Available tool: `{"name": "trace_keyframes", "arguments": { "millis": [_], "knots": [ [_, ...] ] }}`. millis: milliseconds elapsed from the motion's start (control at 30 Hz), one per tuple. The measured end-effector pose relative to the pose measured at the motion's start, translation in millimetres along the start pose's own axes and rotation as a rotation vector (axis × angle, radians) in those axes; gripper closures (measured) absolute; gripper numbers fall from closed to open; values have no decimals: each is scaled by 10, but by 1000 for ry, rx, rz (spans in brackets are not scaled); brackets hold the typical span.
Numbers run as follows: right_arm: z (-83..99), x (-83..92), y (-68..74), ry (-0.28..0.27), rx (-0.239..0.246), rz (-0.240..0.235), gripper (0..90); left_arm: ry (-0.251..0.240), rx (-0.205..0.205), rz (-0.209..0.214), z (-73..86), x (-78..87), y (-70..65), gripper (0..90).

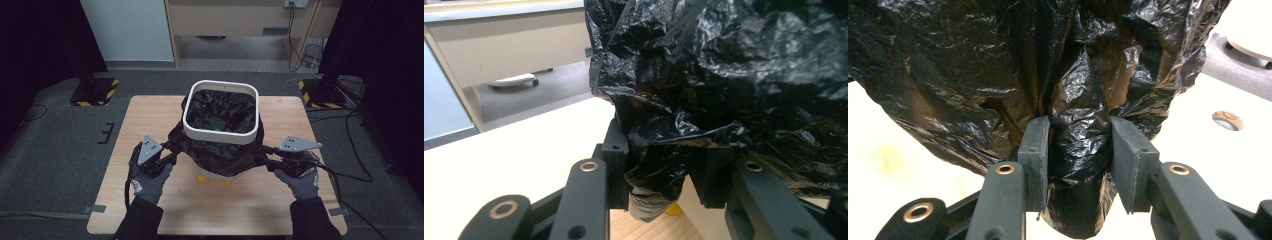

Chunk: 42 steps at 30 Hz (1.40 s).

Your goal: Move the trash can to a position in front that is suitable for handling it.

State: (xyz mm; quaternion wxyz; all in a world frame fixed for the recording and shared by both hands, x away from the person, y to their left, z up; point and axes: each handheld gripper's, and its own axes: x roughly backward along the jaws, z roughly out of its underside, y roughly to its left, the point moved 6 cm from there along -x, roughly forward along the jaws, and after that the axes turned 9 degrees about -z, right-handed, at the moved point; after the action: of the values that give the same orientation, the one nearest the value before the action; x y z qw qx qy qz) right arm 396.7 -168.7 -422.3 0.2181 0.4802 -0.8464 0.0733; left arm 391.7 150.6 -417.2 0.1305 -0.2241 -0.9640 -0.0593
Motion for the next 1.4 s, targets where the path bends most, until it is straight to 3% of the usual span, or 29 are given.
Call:
{"name": "trace_keyframes", "arguments": {
  "millis": [333,533,800,900,1167,1400],
  "knots": [
    [3,36,-52,12,-4,5,623,6,3,-5,5,58,-91,653],
    [-7,20,-53,6,-9,11,620,10,7,5,15,57,-50,646],
    [-47,82,-42,-37,-12,7,541,3,-13,-18,77,237,49,487],
    [-69,147,-48,-58,-13,11,510,18,-18,-34,149,313,101,393],
    [-162,328,-87,-149,-37,33,489,83,-38,-70,423,395,249,312],
    [-247,471,-194,-223,-74,112,457,180,-35,-105,781,344,388,276]
  ]
}}
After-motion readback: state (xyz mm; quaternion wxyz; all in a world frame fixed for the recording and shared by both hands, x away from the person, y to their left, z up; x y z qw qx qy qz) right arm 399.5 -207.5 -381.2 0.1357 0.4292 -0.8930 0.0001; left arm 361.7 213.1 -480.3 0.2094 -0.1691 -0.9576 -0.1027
